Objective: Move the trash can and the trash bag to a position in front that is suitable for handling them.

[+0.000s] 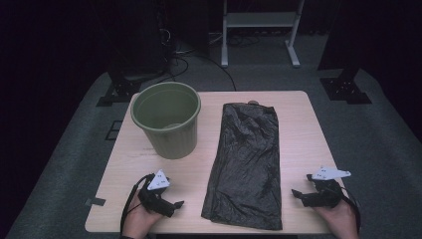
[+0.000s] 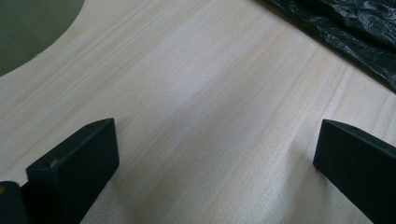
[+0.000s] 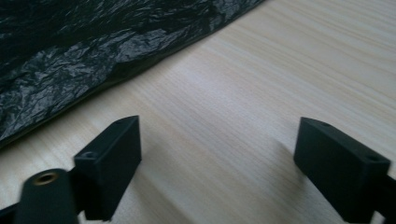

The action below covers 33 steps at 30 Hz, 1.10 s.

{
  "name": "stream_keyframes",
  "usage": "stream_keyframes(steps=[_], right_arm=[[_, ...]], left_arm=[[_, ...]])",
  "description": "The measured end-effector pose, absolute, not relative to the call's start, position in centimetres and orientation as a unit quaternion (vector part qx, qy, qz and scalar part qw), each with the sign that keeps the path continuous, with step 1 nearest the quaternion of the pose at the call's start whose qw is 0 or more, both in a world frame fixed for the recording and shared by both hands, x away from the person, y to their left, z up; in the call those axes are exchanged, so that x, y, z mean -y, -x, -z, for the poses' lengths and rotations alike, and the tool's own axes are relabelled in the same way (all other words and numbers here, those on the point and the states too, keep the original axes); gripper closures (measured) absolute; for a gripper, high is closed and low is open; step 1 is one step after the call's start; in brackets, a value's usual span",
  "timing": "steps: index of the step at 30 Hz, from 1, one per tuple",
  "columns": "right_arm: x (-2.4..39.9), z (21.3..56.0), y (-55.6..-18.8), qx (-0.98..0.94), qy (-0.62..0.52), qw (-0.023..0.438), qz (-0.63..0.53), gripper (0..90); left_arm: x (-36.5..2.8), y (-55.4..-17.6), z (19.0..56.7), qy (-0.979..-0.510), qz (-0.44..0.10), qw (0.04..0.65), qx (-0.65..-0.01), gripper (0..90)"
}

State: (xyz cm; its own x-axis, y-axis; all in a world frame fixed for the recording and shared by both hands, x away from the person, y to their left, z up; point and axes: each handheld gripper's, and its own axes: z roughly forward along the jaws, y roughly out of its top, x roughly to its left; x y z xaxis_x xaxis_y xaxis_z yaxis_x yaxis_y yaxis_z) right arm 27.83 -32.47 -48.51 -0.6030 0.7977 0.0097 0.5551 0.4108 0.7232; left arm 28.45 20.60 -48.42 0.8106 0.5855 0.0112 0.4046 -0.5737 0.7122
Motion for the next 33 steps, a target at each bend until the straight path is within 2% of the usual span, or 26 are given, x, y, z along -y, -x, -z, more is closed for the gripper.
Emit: stream_keyframes(steps=[5,6,12,19,33], right_arm=[[32.6,48.4,-27.7,-0.815,-0.422,0.177,-0.357,24.1],[32.6,48.4,-27.6,-0.813,-0.424,0.177,-0.357,30.0],[32.4,48.1,-27.6,-0.813,-0.426,0.169,-0.36,40.3],[31.7,47.8,-27.5,-0.813,-0.424,0.152,-0.369,40.4],[27.3,47.1,-27.6,-0.827,-0.391,0.12,-0.386,40.9]], left_arm=[[-20.6,-28.5,48.4,-0.878,-0.124,0.366,-0.282,0.0],[-20.6,-28.5,48.4,-0.878,-0.124,0.365,-0.282,0.0],[-20.6,-28.5,48.4,-0.878,-0.124,0.365,-0.282,0.0],[-20.6,-28.5,48.4,-0.878,-0.124,0.365,-0.282,0.0],[-20.6,-28.5,48.4,-0.878,-0.124,0.365,-0.282,0.0]])
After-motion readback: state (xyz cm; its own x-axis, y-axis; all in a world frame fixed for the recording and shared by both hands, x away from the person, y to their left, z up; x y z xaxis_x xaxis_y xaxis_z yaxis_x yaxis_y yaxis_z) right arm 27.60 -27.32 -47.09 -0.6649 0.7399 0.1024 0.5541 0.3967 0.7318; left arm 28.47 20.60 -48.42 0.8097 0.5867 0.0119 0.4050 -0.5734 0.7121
